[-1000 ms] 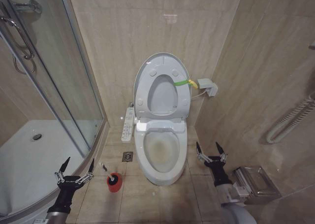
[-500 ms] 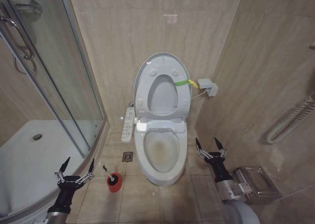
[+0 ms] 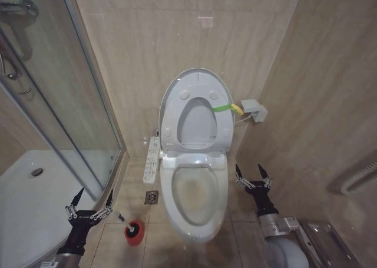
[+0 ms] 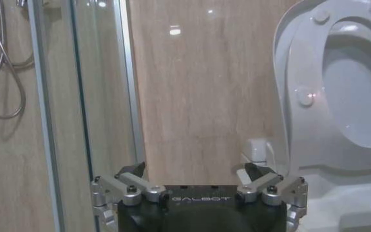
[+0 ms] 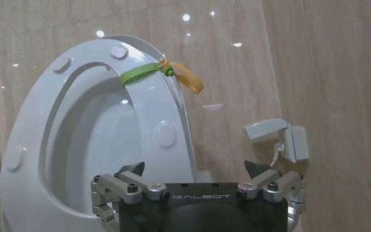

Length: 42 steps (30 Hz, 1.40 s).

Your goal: Open the toilet lid, clean the toilet bowl with a toilet brush, close the toilet lid, and flush.

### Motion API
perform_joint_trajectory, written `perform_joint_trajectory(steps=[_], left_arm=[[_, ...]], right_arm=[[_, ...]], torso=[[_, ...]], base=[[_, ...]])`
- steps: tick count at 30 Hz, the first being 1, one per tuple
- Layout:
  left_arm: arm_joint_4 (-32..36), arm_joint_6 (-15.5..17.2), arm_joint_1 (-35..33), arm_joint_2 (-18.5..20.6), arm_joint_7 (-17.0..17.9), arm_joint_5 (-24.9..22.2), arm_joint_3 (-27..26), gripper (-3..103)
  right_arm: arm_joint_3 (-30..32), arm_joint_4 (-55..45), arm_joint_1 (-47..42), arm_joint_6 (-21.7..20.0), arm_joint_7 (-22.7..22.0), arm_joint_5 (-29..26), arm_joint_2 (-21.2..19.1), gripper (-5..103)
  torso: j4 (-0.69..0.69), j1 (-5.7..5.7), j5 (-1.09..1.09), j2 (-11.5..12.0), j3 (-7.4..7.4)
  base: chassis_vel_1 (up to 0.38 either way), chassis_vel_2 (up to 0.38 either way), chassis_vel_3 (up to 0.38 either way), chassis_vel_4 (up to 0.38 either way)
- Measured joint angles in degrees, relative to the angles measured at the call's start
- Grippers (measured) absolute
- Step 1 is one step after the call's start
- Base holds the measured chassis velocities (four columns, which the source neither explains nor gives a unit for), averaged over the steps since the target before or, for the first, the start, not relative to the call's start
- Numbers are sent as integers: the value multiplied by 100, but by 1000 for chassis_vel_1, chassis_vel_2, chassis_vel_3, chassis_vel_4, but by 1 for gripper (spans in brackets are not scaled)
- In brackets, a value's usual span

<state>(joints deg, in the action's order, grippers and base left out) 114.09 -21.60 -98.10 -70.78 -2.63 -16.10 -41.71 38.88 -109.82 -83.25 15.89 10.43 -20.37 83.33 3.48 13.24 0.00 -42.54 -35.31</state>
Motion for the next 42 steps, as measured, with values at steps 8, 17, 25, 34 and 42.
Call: perform_joint_trajectory(steps=[8, 17, 25, 34, 42], left_arm=[[0, 0, -3, 0, 0, 0, 0, 100], [0, 0, -1, 0, 0, 0, 0, 100], [0, 0, -1, 0, 0, 0, 0, 100], [0, 0, -1, 0, 0, 0, 0, 100], [0, 0, -1, 0, 0, 0, 0, 100]], right_arm=[[31, -14, 71, 4, -226, 42, 23, 100], [34, 33, 198, 143, -557, 357, -12, 100], [33, 110, 497, -31, -833, 460, -137, 100], [-40, 355, 1036, -200, -1056, 480, -333, 100], [-198, 997, 1983, -335, -1131, 361, -526, 100]], torso=[[0, -10, 0, -2, 4], [0, -6, 0, -2, 2], [0, -6, 0, -1, 2], [0, -6, 0, -1, 2], [0, -6, 0, -1, 2]], base=[[-5, 10, 4, -3], [-8, 13, 9, -7], [0, 0, 0, 0], [0, 0, 0, 0], [0, 0, 0, 0]])
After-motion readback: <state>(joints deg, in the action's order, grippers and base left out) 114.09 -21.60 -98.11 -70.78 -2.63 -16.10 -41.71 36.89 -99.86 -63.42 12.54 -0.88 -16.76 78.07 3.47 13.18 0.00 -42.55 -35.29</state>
